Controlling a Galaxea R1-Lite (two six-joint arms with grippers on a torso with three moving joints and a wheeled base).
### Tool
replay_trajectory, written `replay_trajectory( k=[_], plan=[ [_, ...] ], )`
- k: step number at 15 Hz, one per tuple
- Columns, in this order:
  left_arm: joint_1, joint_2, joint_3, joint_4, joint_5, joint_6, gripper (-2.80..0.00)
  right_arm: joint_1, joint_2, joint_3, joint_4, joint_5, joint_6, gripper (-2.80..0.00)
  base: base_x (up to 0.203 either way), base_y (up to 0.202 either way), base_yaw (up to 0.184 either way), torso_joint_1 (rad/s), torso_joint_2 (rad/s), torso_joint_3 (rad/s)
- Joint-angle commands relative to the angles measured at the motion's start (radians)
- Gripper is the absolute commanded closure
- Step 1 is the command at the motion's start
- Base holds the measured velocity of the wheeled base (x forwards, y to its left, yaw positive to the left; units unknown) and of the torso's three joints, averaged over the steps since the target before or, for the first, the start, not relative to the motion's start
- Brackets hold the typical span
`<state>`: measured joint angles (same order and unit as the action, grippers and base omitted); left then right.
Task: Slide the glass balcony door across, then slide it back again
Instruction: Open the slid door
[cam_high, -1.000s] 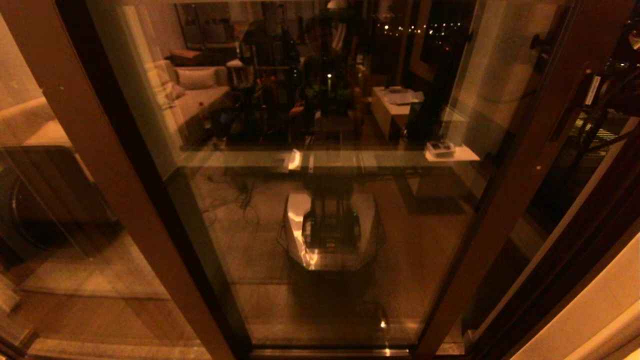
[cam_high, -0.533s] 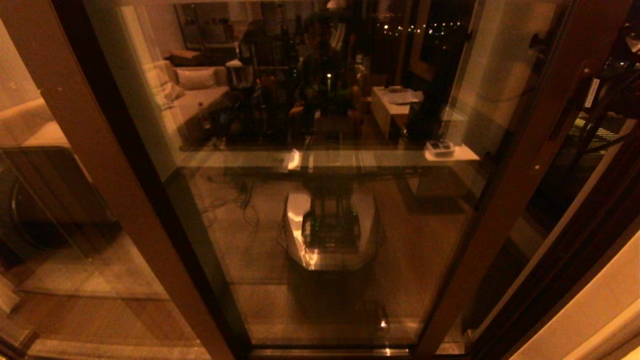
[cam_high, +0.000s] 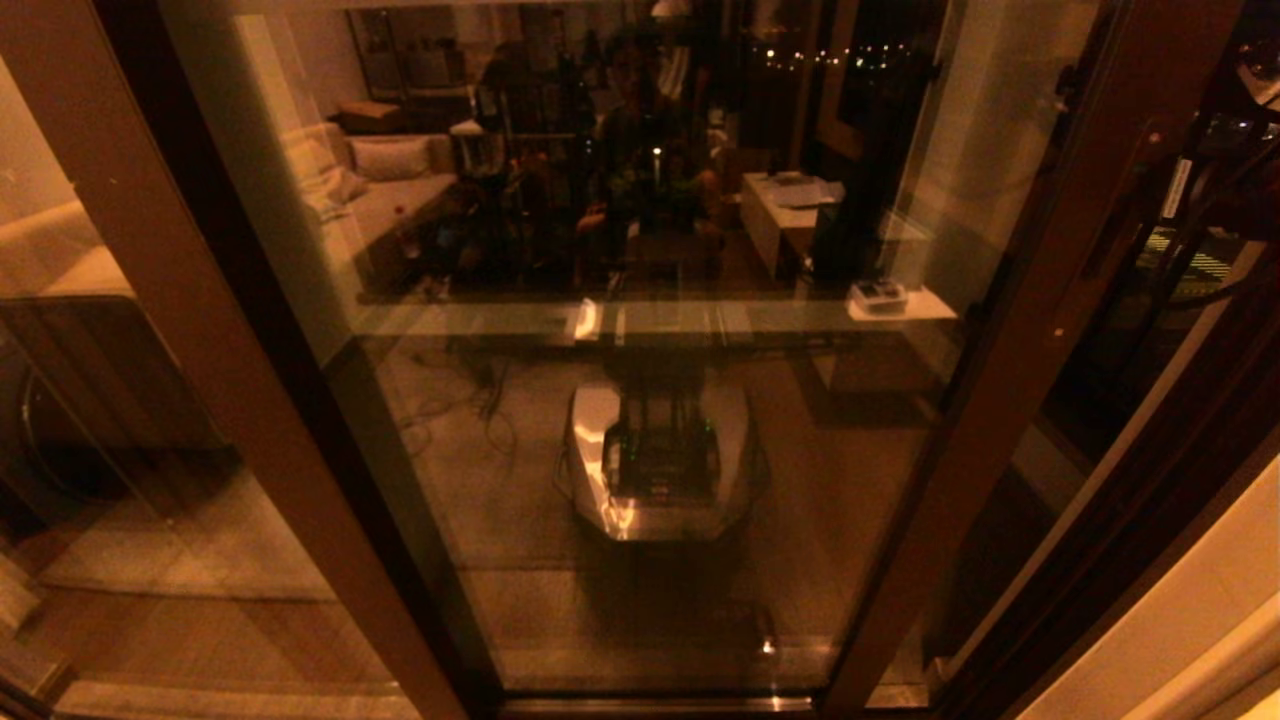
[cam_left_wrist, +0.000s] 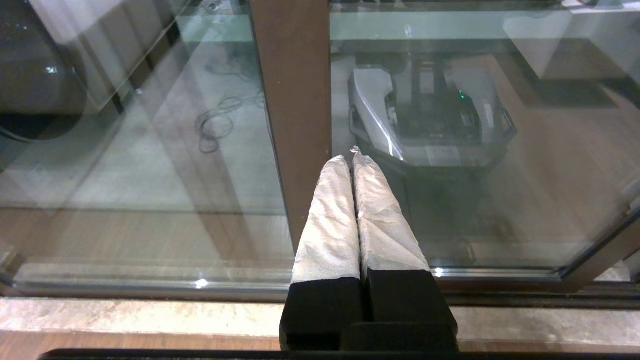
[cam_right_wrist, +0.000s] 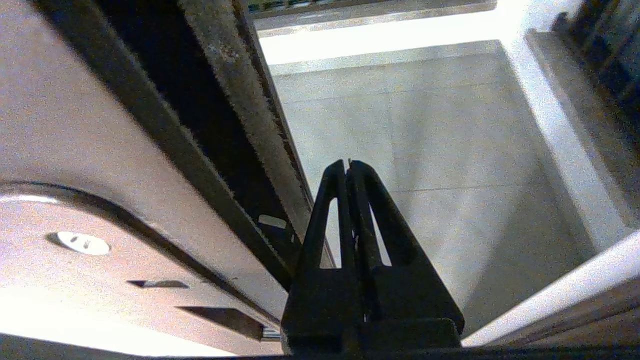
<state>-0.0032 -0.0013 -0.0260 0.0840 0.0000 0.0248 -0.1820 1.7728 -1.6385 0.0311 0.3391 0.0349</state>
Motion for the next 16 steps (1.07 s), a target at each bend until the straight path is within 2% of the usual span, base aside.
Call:
replay_trajectory(
  k=[1, 6, 9, 16],
  plan=[
    [0.0, 0.0, 0.0, 0.0, 0.0, 0.0, 0.0, 0.02, -0.005, -0.001, 0.001, 0.007, 0.0, 0.0, 0.0, 0.0, 0.0, 0.0, 0.0, 0.0],
    [0.0, 0.0, 0.0, 0.0, 0.0, 0.0, 0.0, 0.057, 0.005, -0.008, 0.001, -0.002, 0.0, 0.0, 0.0, 0.0, 0.0, 0.0, 0.0, 0.0],
    [0.0, 0.0, 0.0, 0.0, 0.0, 0.0, 0.0, 0.119, 0.064, -0.051, -0.005, -0.161, -0.002, 0.0, 0.0, 0.0, 0.0, 0.0, 0.0, 0.0],
    [0.0, 0.0, 0.0, 0.0, 0.0, 0.0, 0.0, 0.174, 0.073, -0.063, -0.005, -0.189, 0.0, 0.0, 0.0, 0.0, 0.0, 0.0, 0.0, 0.0]
  ],
)
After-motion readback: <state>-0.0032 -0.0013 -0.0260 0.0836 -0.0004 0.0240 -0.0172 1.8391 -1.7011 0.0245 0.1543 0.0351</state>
